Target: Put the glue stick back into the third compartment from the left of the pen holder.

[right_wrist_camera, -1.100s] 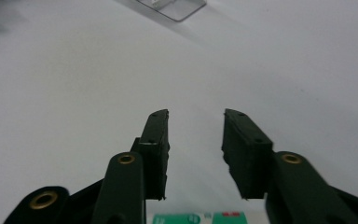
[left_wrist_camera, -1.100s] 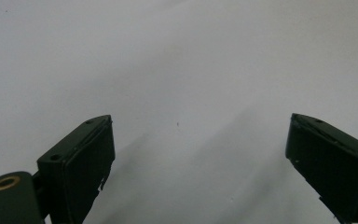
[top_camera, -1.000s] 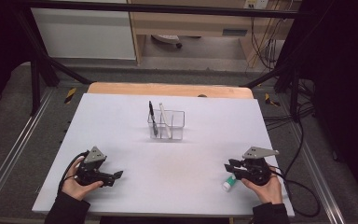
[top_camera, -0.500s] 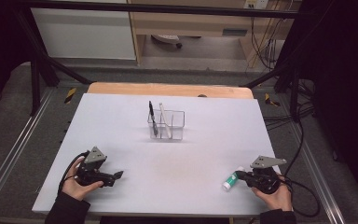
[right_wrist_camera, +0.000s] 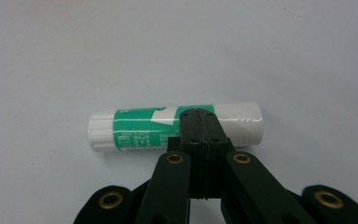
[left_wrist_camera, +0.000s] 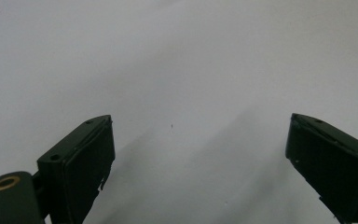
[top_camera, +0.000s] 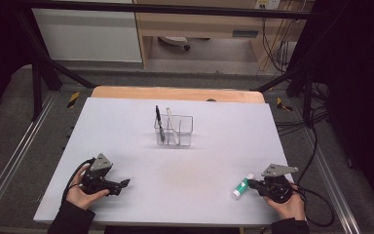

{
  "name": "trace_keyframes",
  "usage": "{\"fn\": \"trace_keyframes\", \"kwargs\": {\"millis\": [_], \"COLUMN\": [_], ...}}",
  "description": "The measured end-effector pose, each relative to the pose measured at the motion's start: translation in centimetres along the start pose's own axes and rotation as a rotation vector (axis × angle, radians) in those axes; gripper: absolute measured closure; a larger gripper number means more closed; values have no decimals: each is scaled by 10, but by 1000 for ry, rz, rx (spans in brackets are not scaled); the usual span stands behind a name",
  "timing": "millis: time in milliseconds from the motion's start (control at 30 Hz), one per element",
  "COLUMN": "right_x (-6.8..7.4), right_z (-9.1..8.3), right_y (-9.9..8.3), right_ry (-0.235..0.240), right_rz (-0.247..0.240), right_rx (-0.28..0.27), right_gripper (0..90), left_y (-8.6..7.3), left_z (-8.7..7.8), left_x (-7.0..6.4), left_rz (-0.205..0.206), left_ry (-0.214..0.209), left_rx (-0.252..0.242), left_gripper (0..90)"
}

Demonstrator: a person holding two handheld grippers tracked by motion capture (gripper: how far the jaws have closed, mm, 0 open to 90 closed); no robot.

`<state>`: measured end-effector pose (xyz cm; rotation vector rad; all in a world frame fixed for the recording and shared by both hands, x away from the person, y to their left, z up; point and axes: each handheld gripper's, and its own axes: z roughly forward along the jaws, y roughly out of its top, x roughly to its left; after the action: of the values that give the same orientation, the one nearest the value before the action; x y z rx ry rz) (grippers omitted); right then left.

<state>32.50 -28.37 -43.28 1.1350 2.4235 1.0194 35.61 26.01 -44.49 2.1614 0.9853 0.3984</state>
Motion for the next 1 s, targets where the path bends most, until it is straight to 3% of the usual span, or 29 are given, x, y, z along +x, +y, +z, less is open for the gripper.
{"fn": "trace_keyframes", "kwargs": {"millis": [833, 933, 1000], "right_x": [3, 4, 4], "right_z": [22, 24, 25], "right_y": [15, 15, 15], "right_ry": [17, 15, -2], "right_rz": [-35, -18, -3], "right_rx": [-63, -88, -105], "right_gripper": [900, 826, 730], "left_y": [9, 16, 22], "left_z": [6, 8, 10], "left_x": [-8, -13, -17], "left_rz": [7, 15, 21], "left_ry": [-20, -29, -36], "left_rx": [9, 4, 0], "left_gripper": [77, 77, 77]}}
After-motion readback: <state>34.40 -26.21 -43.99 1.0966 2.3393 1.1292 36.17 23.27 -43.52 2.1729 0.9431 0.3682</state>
